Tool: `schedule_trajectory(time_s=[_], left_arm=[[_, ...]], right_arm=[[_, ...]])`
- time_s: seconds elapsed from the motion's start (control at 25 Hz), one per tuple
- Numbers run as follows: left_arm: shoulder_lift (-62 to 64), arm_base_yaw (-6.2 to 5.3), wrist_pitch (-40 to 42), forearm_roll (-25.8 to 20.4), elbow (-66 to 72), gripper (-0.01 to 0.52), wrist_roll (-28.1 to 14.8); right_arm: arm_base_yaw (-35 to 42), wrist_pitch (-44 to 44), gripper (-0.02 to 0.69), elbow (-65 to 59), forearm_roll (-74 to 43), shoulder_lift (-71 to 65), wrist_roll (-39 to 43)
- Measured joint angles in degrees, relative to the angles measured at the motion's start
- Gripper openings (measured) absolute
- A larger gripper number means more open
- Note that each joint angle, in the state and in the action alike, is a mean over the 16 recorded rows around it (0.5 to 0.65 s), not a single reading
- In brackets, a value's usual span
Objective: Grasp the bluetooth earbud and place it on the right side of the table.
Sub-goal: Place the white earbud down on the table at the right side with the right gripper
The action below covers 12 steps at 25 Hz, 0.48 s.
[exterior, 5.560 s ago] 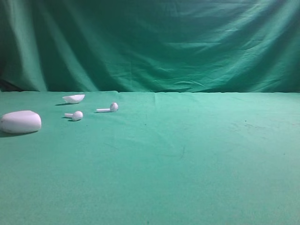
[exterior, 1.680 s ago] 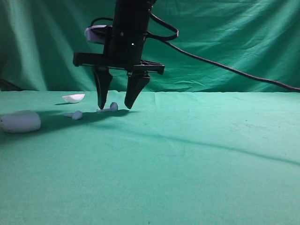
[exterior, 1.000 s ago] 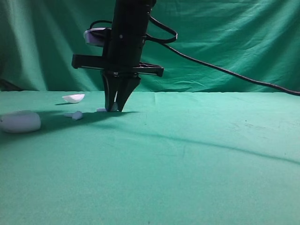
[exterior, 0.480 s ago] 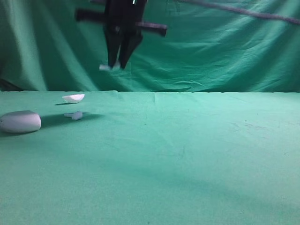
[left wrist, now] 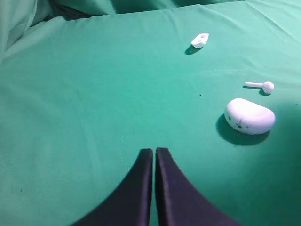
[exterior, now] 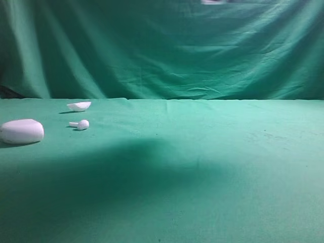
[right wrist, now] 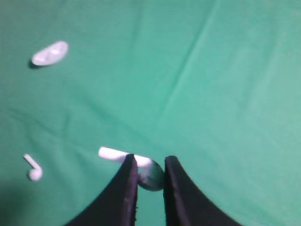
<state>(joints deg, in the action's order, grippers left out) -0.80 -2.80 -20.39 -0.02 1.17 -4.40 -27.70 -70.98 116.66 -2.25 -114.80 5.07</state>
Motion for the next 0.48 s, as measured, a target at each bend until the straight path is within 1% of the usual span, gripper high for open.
schedule_trajectory(time_s=[0.24,0.48], left_arm=[[0.0,0.0,0.0,-0.01,0.0,0.0,0.0],[0.0,0.0,0.0,-0.02,0.0,0.0,0.0]], right_arm=[[8.22,5.13,0.121,-23.72,-1.99,15.58,1.37],[14.2,15.53,0.121,-46.68,-3.28,25.09,3.25]])
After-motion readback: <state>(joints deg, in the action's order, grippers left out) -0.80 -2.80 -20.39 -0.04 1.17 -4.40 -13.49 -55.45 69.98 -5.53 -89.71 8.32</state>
